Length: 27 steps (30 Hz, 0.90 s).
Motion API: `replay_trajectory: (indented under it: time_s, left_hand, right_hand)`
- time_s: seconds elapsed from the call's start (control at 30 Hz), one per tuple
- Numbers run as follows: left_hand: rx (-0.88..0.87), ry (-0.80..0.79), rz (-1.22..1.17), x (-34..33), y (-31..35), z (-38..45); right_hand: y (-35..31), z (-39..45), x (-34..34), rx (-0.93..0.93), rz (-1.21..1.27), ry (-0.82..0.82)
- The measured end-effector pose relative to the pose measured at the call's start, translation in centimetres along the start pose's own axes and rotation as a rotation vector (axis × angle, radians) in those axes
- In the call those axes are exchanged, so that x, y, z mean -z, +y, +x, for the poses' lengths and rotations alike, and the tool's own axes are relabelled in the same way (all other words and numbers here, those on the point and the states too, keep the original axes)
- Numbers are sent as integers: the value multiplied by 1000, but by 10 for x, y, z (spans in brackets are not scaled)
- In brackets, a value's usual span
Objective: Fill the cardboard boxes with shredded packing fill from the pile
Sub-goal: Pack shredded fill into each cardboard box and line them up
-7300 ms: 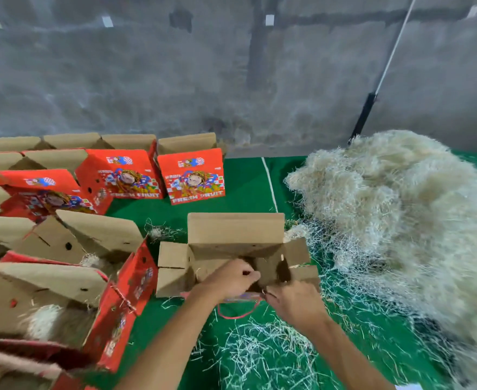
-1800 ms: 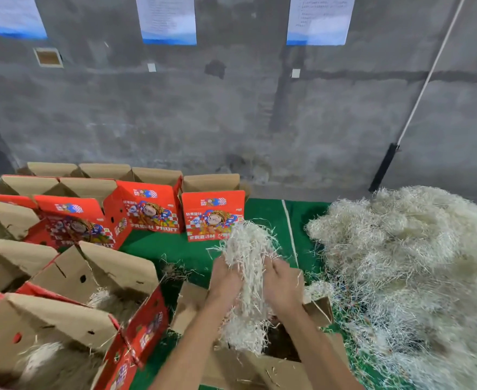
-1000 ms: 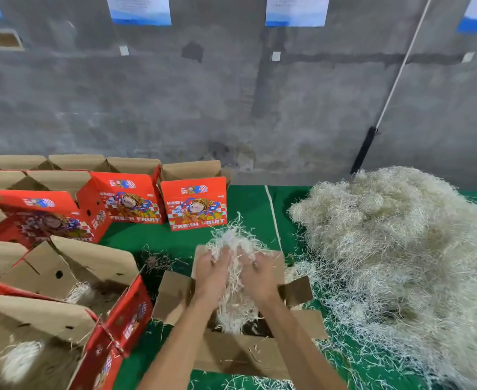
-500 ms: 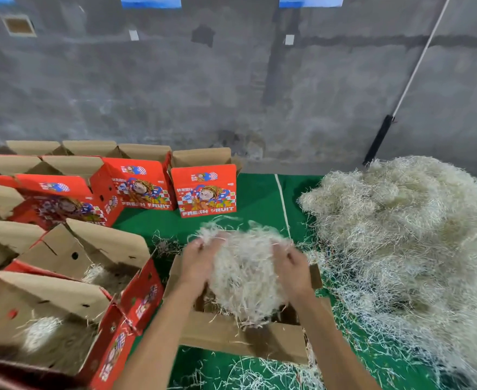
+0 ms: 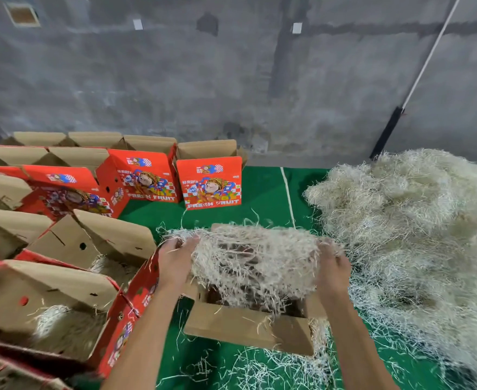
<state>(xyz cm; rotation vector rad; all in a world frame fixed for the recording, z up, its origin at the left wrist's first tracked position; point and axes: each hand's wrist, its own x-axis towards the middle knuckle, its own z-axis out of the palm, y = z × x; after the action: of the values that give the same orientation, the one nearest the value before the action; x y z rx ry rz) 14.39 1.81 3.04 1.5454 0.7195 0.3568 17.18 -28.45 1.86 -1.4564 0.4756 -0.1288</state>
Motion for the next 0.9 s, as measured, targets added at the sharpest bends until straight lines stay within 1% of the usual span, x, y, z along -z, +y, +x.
replay_trajectory:
  time_s: [0.03,0.07,0.13,0.17,0.2,0.27,0.33,0.4,0.43,0.47,0.5,0.53,0.57,0.6,0.63,0.7,0.77,0.8,0.83,0.87,0.9]
  left_hand:
    - [-17,-7,-11,-4,0,-5]
    - [-46,-71,25,-17,-2,-16]
    - [-24,-292,128,-50,-13,-46]
    - [18,-381,130,-61,-17,-58]
    - [47,-404,130,-64,-19,-63]
    - [51,-326,142,-48,-17,-52]
    - [45,-228,133,-18,-18,-31]
    - [76,-160,115,2,-21,-19]
    - [97,-193,64,1,-22,-21]
    - [122,-282,34,-8,-22,-28]
    - [135,-373,78,-23,-24,-37]
    - [96,-437,155,-41,-29,-45]
    - [62,-483,196,-53,-36,-53]
    - [17,-505,187,-59,-40,-56]
    - [-15,-506,170,-56,-36,-55]
    - [-50,-410,137,-30,-23,-37]
    - [-11,-309,115,2,-14,-18]
    - [22,-320,176,10,-12,-13]
    - [47,-393,289,12,-10,-15]
    - [54,-517,409,5,-8,-24]
    - [59,-650,497,-7,-9,-35]
  right_hand:
    - [-2,-5,-3,-30,15,-76]
    - [-4,-16,-15,-38,-45,-214]
    - [2,-43,-47,1,-301,-506]
    - [8,-51,-58,28,-359,-571]
    - [11,-54,-63,51,-346,-571]
    - [10,-43,-52,49,-271,-452]
    - [7,-26,-27,-35,-234,-305]
    - [12,-15,-11,-140,-285,-170]
    - [14,-18,-12,-176,-309,-156]
    - [16,-25,-21,-170,-308,-202]
    - [17,-35,-34,-145,-282,-293]
    - [18,-44,-48,-127,-284,-375]
    - [21,-51,-59,-115,-288,-423]
    - [23,-53,-64,-92,-278,-429]
    - [24,-48,-60,-80,-241,-391]
    - [18,-34,-34,-69,-181,-250]
    - [9,-20,-5,-52,-137,-134]
    - [9,-13,2,-75,-92,-116]
    - [9,-9,1,-92,-35,-182]
    - [7,-11,-7,-95,27,-336]
    - [8,-17,-20,-100,88,-526]
